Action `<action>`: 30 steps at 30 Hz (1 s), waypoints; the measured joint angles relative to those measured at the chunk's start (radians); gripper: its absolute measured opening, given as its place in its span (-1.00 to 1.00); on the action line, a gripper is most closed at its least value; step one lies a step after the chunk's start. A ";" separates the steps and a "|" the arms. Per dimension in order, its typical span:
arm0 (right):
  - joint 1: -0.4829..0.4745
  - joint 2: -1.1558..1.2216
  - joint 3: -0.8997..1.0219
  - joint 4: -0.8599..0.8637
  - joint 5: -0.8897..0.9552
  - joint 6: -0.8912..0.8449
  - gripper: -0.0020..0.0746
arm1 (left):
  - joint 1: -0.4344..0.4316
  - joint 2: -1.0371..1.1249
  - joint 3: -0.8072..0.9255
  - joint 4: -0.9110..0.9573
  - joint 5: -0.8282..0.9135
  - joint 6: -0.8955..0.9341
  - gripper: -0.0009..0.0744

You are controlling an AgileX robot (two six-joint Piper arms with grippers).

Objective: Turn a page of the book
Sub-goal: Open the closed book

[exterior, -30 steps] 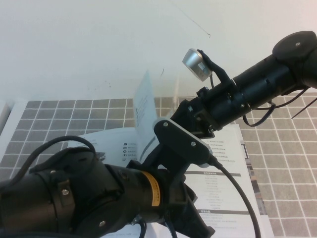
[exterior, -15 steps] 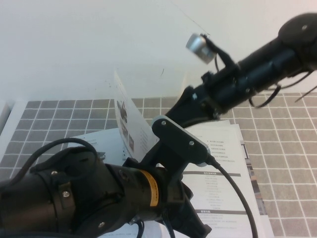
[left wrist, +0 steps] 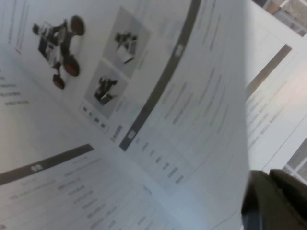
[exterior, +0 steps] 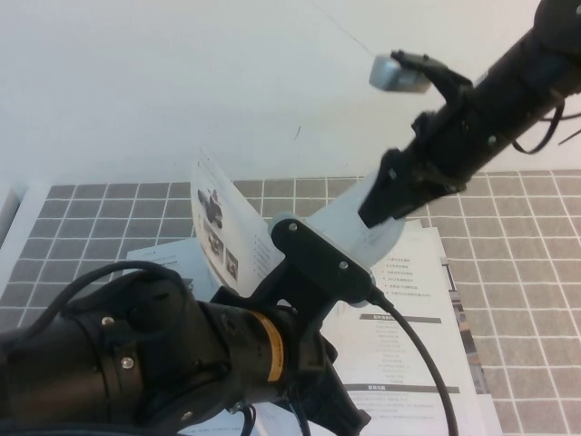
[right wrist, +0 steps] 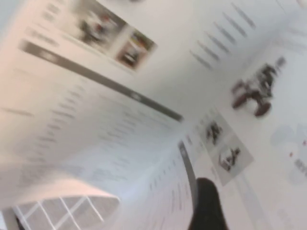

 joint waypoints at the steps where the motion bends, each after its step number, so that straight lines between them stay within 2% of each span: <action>1: 0.000 0.000 0.013 -0.014 0.000 0.002 0.19 | 0.000 0.000 0.000 0.010 0.008 -0.004 -0.99; 13: 0.000 0.000 0.069 -0.012 0.004 -0.013 -0.12 | 0.000 0.000 0.000 0.099 0.086 -0.094 -0.99; 20: 0.056 0.060 0.069 -0.010 0.004 -0.029 -0.34 | 0.000 0.000 0.000 0.125 0.157 -0.139 -0.99; 25: 0.109 0.159 0.069 -0.024 -0.002 -0.033 -0.60 | 0.010 0.010 0.000 0.169 0.228 -0.210 -0.99; 27: 0.129 0.198 0.069 -0.039 -0.004 -0.034 -0.76 | 0.032 0.029 0.000 0.177 0.257 -0.230 -0.99; 30: 0.152 0.231 0.069 -0.058 -0.006 -0.036 -0.89 | 0.057 0.065 0.000 0.184 0.263 -0.237 -0.99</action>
